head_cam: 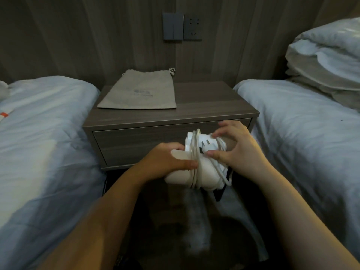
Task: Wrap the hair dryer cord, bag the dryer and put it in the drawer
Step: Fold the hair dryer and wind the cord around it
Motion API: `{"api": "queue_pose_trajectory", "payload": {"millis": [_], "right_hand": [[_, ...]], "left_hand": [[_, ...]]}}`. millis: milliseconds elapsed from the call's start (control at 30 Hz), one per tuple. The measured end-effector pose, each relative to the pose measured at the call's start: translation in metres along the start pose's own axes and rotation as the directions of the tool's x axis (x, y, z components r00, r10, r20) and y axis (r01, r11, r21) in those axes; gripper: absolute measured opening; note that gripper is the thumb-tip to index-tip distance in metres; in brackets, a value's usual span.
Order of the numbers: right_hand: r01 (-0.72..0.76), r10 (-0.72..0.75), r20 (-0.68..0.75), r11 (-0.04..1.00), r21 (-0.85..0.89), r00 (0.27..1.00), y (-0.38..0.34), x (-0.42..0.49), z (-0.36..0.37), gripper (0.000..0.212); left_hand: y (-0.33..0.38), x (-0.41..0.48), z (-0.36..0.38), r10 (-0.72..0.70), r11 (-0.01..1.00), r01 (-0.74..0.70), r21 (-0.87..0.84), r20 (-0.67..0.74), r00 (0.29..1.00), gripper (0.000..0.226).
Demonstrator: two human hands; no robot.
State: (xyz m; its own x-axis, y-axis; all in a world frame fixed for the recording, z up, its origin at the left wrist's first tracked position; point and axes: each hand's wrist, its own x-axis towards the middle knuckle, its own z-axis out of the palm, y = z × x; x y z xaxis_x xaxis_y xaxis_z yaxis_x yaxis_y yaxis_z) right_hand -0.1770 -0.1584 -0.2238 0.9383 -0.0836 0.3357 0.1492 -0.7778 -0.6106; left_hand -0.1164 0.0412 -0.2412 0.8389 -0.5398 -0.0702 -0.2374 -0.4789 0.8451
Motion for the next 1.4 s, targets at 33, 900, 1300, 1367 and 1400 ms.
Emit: {"api": "queue_pose_trajectory", "payload": {"millis": [33, 900, 1300, 1367, 1400], "right_hand": [[-0.008, 0.009, 0.023, 1.0, -0.005, 1.0, 0.0, 0.0, -0.001, 0.052], [-0.225, 0.186, 0.302, 0.969, 0.1, 0.935, 0.006, -0.013, 0.008, 0.043], [-0.288, 0.265, 0.189, 0.952, 0.107, 0.946, -0.006, 0.0, -0.007, 0.037], [-0.306, 0.285, 0.155, 0.942, 0.137, 0.946, -0.012, 0.016, -0.014, 0.033], [-0.318, 0.298, 0.137, 0.935, 0.158, 0.945, -0.015, 0.026, -0.019, 0.031]], "left_hand": [[0.0, 0.0, -0.001, 0.016, 1.0, -0.016, 0.015, 0.007, 1.0, 0.031], [0.003, -0.004, 0.003, 0.033, 0.999, -0.034, -0.038, -0.043, 0.999, 0.063], [0.021, 0.005, 0.0, 0.02, 0.998, -0.032, -0.057, -0.198, 0.98, 0.075], [0.028, 0.013, -0.007, 0.026, 0.994, -0.054, -0.091, -0.286, 0.958, 0.072], [0.033, 0.019, -0.011, 0.032, 0.989, -0.079, -0.129, -0.331, 0.943, 0.068]]}}
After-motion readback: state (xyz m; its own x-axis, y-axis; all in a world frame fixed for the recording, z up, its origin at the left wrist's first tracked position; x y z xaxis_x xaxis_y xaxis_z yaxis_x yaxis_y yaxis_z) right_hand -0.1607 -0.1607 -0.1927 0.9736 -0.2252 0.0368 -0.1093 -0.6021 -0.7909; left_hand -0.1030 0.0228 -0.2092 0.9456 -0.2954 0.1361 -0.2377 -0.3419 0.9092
